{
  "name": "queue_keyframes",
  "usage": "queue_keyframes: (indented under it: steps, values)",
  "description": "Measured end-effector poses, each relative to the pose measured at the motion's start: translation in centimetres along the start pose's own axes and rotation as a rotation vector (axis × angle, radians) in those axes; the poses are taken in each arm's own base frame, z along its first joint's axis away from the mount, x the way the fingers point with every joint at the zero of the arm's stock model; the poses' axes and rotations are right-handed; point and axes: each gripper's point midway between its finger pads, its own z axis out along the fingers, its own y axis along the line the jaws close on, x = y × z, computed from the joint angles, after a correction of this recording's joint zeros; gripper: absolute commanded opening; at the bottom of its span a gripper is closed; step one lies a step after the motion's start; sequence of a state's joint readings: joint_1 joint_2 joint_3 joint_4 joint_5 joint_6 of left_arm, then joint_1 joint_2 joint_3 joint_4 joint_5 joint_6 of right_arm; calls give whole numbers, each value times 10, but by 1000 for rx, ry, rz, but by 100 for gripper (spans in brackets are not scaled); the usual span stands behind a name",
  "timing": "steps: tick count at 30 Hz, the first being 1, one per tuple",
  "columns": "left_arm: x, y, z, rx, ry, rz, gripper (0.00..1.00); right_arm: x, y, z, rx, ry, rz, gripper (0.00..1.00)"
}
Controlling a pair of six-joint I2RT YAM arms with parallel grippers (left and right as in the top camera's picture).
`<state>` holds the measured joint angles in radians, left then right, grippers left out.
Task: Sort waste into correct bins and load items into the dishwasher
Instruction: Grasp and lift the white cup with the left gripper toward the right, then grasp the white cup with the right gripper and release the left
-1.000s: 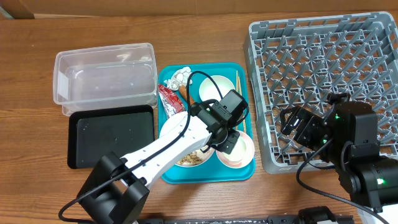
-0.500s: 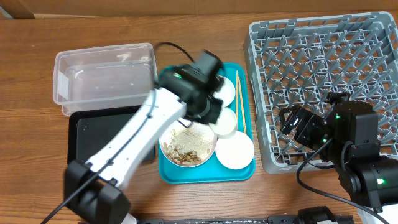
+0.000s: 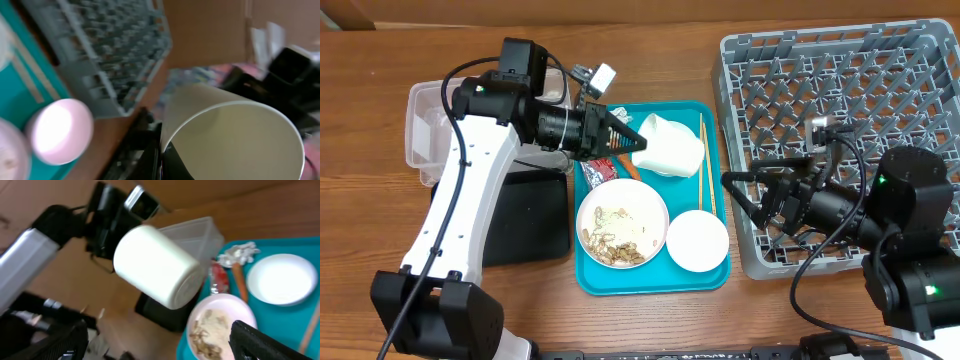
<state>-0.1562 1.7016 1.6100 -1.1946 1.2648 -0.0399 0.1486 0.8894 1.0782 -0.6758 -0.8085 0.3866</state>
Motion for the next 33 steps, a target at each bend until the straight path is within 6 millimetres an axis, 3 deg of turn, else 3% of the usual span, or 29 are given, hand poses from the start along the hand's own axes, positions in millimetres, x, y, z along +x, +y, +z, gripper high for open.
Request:
queue_keyframes:
  steps: [5, 14, 24, 33]
  values:
    - [3, -30, 0, 171, 11, 50, 4, 10, 13, 14, -103, 83, -1, 92]
    - [11, -54, 7, 294, 45, 81, 4, 21, 55, 41, -310, 160, -155, 89]
    - [12, -59, 7, 313, 51, 79, 4, 5, 52, 46, -272, 85, -198, 91]
    - [13, -59, 8, 310, 53, 79, 4, -24, 49, 39, -261, -19, -214, 88]
